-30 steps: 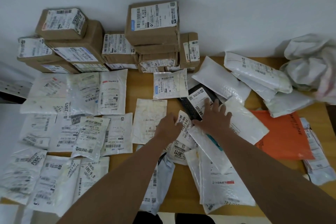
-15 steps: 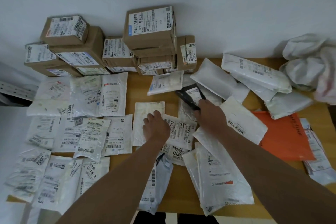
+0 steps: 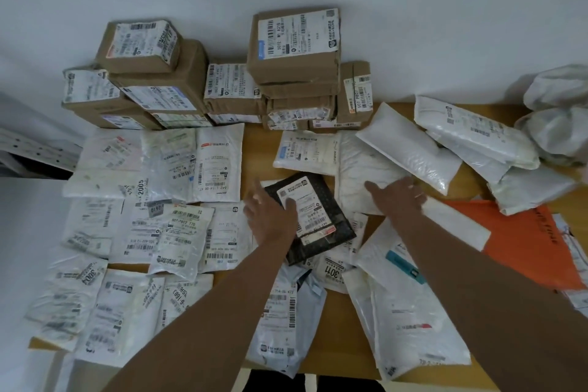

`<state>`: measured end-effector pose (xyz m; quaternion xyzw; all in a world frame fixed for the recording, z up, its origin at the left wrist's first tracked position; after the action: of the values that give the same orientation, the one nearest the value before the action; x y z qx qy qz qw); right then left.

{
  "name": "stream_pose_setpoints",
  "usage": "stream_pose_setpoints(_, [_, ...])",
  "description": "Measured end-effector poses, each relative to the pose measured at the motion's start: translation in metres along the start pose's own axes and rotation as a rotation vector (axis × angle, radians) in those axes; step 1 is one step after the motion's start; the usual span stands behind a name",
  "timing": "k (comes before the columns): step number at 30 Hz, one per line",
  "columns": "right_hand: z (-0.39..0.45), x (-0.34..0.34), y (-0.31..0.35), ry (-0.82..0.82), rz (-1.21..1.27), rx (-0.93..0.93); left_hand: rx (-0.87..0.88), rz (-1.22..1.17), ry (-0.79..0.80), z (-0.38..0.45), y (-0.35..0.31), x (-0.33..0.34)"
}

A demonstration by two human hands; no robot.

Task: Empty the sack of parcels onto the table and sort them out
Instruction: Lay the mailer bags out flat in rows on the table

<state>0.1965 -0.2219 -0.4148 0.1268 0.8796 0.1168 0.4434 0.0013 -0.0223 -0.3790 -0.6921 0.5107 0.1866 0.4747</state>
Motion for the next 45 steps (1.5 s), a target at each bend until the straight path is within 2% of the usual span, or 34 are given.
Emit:
stream_pose_setpoints(1, [0.005,-0.001,-0.002,0.007,-0.03,0.05,0.168,0.149,-0.006,-0.003,-0.006,0.001])
stream_pose_setpoints(3, [0.013,0.001,-0.003,-0.018,-0.136,0.052,0.433,0.368,0.121,-0.009,-0.009,0.014])
stream_pose_setpoints(5, [0.021,0.005,-0.004,-0.045,-0.185,0.042,0.527,0.537,0.28,-0.01,0.002,0.032])
stream_pose_setpoints(9, [0.028,0.005,0.004,-0.023,-0.114,0.011,0.509,0.644,0.41,-0.002,0.015,0.041])
stream_pose_setpoints(16, [0.002,-0.024,0.025,-0.058,0.414,-0.079,0.478,0.793,0.476,-0.002,0.009,0.046])
stream_pose_setpoints(18, [-0.014,-0.042,0.035,-0.055,0.492,-0.131,0.469,0.823,0.469,-0.002,0.006,0.048])
stream_pose_setpoints(28, [-0.092,-0.12,0.049,-0.231,0.841,-0.312,0.453,0.732,0.462,-0.009,0.002,0.042])
stream_pose_setpoints(31, [-0.1,-0.124,0.043,-0.179,1.028,-0.265,0.49,0.58,0.391,-0.009,-0.003,0.035])
stream_pose_setpoints(33, [-0.104,-0.118,0.042,-0.097,1.166,-0.177,0.539,0.325,0.362,-0.013,-0.012,0.028])
stream_pose_setpoints(35, [-0.106,-0.106,0.04,-0.007,1.257,-0.054,0.468,-0.046,0.504,-0.018,-0.023,0.023])
stream_pose_setpoints(38, [-0.108,-0.09,0.041,0.126,1.361,0.048,0.145,-0.517,0.777,-0.019,-0.035,0.02])
stream_pose_setpoints(40, [-0.111,-0.081,0.049,0.274,1.436,0.091,0.074,-0.656,0.856,-0.014,-0.041,0.017])
stream_pose_setpoints(42, [-0.112,-0.073,0.057,0.426,1.448,0.113,0.089,-0.783,0.924,-0.009,-0.046,0.012])
stream_pose_setpoints(45, [-0.112,-0.065,0.071,0.596,1.403,0.06,0.008,-0.878,0.974,-0.006,-0.044,0.006])
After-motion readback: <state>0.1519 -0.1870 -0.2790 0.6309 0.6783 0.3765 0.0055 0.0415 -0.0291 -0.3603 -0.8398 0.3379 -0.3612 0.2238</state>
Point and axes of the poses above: each hand's wrist, its own z-axis towards the middle knuckle, its own x-axis out of the palm, y = z × x, the point moved 6 cm from there along z, towards the middle knuckle, and after that the axes turned 9 degrees about -x, right-handed, at the moved point
